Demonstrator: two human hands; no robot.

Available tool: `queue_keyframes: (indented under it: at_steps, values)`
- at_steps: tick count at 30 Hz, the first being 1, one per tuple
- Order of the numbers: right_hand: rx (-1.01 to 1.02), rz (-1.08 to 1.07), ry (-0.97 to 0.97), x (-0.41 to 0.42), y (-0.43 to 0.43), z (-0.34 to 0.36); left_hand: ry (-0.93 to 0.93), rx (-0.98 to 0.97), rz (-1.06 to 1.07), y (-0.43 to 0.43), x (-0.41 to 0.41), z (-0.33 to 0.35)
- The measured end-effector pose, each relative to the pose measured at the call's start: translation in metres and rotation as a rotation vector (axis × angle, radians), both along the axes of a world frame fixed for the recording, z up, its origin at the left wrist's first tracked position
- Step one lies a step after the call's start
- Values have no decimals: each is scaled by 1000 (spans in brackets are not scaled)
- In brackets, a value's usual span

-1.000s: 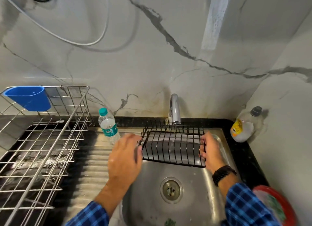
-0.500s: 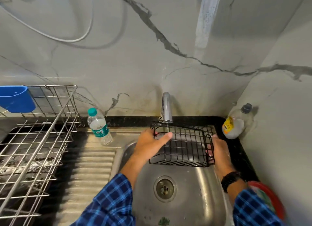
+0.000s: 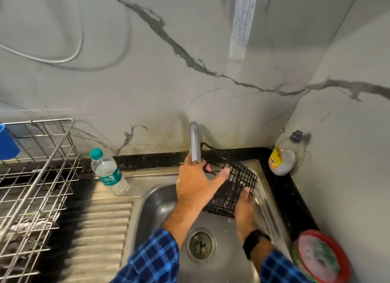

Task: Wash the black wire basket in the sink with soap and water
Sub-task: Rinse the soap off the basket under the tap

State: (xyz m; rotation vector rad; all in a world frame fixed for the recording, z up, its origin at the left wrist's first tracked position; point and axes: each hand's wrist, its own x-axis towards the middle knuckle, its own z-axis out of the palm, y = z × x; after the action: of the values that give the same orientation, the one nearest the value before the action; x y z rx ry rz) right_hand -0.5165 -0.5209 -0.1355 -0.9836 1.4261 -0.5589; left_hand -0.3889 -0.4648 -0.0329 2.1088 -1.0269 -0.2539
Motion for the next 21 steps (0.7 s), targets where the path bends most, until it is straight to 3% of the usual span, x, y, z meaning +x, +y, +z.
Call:
queue_keyframes:
  at_steps: [4, 8, 12, 14, 17, 21]
  values:
    - [-273, 57, 255, 18, 16, 28, 242, 41, -92, 17, 25, 1]
    - [-432, 156, 231, 41, 37, 61, 464, -12, -81, 26, 34, -14]
    - [-870, 627, 452, 63, 36, 96, 861, -154, 49, 28, 36, -12]
    - [-988, 843, 566, 64, 35, 104, 999, -163, 126, 33, 37, -13]
    - [-1111, 1060, 552, 44, 44, 95, 1129, -183, 226, 42, 38, -26]
    - [-1294, 1076, 501, -7, 56, 59, 1294, -249, 289, 46, 36, -36]
